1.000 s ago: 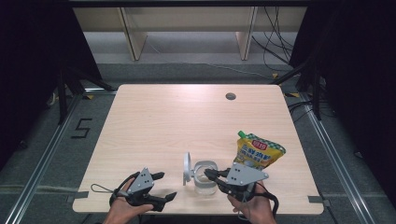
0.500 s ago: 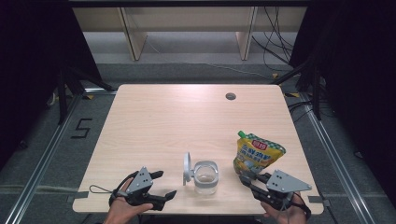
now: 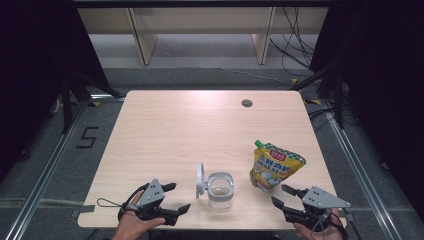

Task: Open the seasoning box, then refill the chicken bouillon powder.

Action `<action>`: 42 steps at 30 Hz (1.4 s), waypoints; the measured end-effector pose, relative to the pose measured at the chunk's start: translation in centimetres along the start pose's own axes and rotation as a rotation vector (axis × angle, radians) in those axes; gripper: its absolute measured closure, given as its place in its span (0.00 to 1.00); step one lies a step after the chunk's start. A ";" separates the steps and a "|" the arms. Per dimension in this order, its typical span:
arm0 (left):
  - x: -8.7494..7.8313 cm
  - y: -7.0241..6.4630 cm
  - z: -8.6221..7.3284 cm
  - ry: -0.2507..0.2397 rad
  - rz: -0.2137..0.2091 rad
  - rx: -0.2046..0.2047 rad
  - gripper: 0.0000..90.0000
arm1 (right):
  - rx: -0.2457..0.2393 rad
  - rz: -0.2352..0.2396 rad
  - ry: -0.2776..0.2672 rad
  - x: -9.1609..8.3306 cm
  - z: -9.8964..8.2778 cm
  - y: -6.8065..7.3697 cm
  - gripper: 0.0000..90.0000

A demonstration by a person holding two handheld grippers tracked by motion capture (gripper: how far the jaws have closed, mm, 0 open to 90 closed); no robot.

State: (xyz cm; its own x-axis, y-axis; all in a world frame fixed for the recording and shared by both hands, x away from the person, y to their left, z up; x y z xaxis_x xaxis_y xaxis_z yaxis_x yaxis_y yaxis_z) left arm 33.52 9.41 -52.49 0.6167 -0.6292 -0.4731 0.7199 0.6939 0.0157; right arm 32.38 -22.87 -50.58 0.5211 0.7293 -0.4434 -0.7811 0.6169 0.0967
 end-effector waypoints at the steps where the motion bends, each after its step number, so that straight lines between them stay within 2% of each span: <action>1: 0.0 0.0 0.0 0.004 0.004 -0.011 0.19 | -0.016 -0.021 0.001 -0.1 -0.1 -0.4 0.49; 2: 0.0 -0.1 0.0 0.000 0.002 -0.013 0.19 | 0.046 -0.026 0.007 -0.2 -0.4 -0.3 0.46; 4: 0.0 0.0 0.0 0.005 0.007 -0.009 0.19 | 0.038 -0.032 -0.005 -0.1 -0.4 -0.7 0.44; 5: 0.0 -0.1 -0.1 0.005 0.001 -0.015 0.19 | 0.076 -0.051 -0.001 -0.4 -0.6 -1.0 0.42; 7: 0.0 -0.1 0.0 0.005 0.000 -0.014 0.19 | 0.101 -0.084 -0.001 -0.6 -0.8 -1.6 0.38; 10: 0.0 -0.1 0.0 0.004 0.001 -0.008 0.19 | 0.097 -0.097 -0.002 -0.7 -1.0 -2.2 0.34; 11: 0.0 -0.2 0.0 0.005 -0.004 -0.016 0.19 | 0.090 -0.121 -0.002 -0.7 -1.1 -2.7 0.32; 13: 0.0 -0.2 0.0 0.005 -0.003 -0.001 0.19 | 0.105 -0.124 -0.002 -0.7 -1.2 -3.0 0.31; 14: 0.0 -0.1 0.0 0.007 -0.004 0.023 0.19 | 0.103 -0.121 -0.001 -0.6 -1.3 -3.2 0.29; 15: 0.0 -0.3 -0.1 0.012 -0.002 -0.006 0.19 | 0.110 -0.129 0.002 -0.5 -1.5 -3.8 0.26; 17: 0.1 -0.3 -0.1 0.013 -0.001 0.000 0.19 | 0.098 -0.129 -0.001 -0.5 -1.5 -4.1 0.25; 19: 0.1 -0.4 -0.1 0.012 -0.007 0.001 0.19 | 0.109 -0.114 0.003 -0.3 -1.7 -4.3 0.23; 20: 0.1 -0.3 0.0 0.008 -0.010 0.029 0.19 | 0.116 -0.120 0.009 -0.2 -1.8 -4.4 0.22; 21: 0.0 -0.3 0.0 0.016 0.000 0.011 0.19 | 0.121 -0.107 0.000 0.0 -1.7 -4.4 0.21; 22: 0.0 -0.3 0.0 0.016 0.000 0.011 0.19 | 0.111 -0.097 -0.009 0.1 -1.6 -4.4 0.19; 23: 0.1 -0.3 0.0 0.011 -0.007 0.029 0.19 | 0.076 -0.081 -0.020 0.2 -1.4 -4.6 0.18; 24: 0.1 -0.3 0.0 0.011 -0.007 0.029 0.19 | 0.101 -0.082 -0.027 0.3 -1.3 -4.4 0.18; 25: 0.0 -0.3 -0.1 0.015 0.000 0.021 0.19 | 0.101 -0.082 -0.027 0.3 -1.3 -4.4 0.18; 26: 0.0 -0.5 0.0 0.011 -0.011 0.002 0.19 | 0.068 -0.079 -0.040 0.6 -1.1 -4.6 0.18; 27: -0.1 -0.5 0.0 0.009 -0.009 0.010 0.19 | 0.053 -0.070 -0.038 0.7 -1.1 -4.7 0.18; 28: -0.1 -0.5 0.0 0.009 -0.009 0.010 0.19 | 0.081 -0.073 -0.036 0.9 -1.2 -4.6 0.18; 29: -0.1 -0.5 0.0 0.011 -0.007 0.014 0.19 | 0.039 -0.076 -0.033 1.0 -1.2 -5.1 0.18; 31: -0.1 -0.4 -0.2 0.022 -0.004 0.016 0.19 | 0.052 -0.072 -0.033 1.3 -1.3 -5.3 0.18; 32: 0.0 -0.5 -0.2 0.019 -0.010 -0.001 0.19 | 0.069 -0.071 -0.032 1.4 -1.3 -5.2 0.18; 33: 0.0 -0.6 -0.2 0.017 -0.013 -0.005 0.19 | 0.039 -0.069 -0.035 1.5 -1.2 -5.6 0.18; 34: 0.0 -0.6 -0.2 0.017 -0.013 -0.005 0.19 | 0.039 -0.069 -0.035 1.5 -1.2 -5.6 0.18; 35: 0.0 -0.6 -0.2 0.017 -0.013 -0.005 0.19 | 0.069 -0.057 -0.043 1.9 -1.2 -5.5 0.18; 36: 0.0 -0.6 -0.2 0.017 -0.013 -0.005 0.19 | 0.069 -0.057 -0.043 1.9 -1.2 -5.5 0.18; 37: 0.0 -0.6 -0.2 0.017 -0.012 -0.006 0.19 | 0.046 -0.057 -0.047 2.1 -1.1 -5.8 0.18; 38: 0.1 -0.6 -0.1 0.011 -0.007 -0.010 0.19 | 0.056 -0.057 -0.050 2.3 -1.1 -5.8 0.18; 40: 0.0 -0.5 -0.2 0.018 0.000 -0.001 0.19 | 0.031 -0.050 -0.061 2.6 -0.9 -6.0 0.18; 41: 0.0 -0.4 -0.2 0.019 0.005 0.008 0.19 | 0.058 -0.049 -0.056 2.8 -0.9 -5.8 0.18; 42: 0.0 -0.4 -0.2 0.019 0.005 0.008 0.19 | 0.058 -0.049 -0.056 2.8 -0.9 -5.8 0.18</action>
State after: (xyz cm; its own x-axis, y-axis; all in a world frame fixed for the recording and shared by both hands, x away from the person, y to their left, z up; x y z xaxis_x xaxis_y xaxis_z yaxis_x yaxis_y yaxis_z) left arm 33.17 9.19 -52.71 0.6139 -0.6190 -0.4899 0.7197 0.6938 0.0252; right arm 38.09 -24.65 -53.19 0.5777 0.7125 -0.3983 -0.7339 0.6670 0.1287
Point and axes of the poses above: each handheld gripper's, and its own axes: x roughly forward along the jaws, z roughly out of its top, y roughly to its left, the point moved 9 cm from there along x, roughly forward along the jaws, and after that the axes turned 9 degrees about z, right-handed, at the moved point
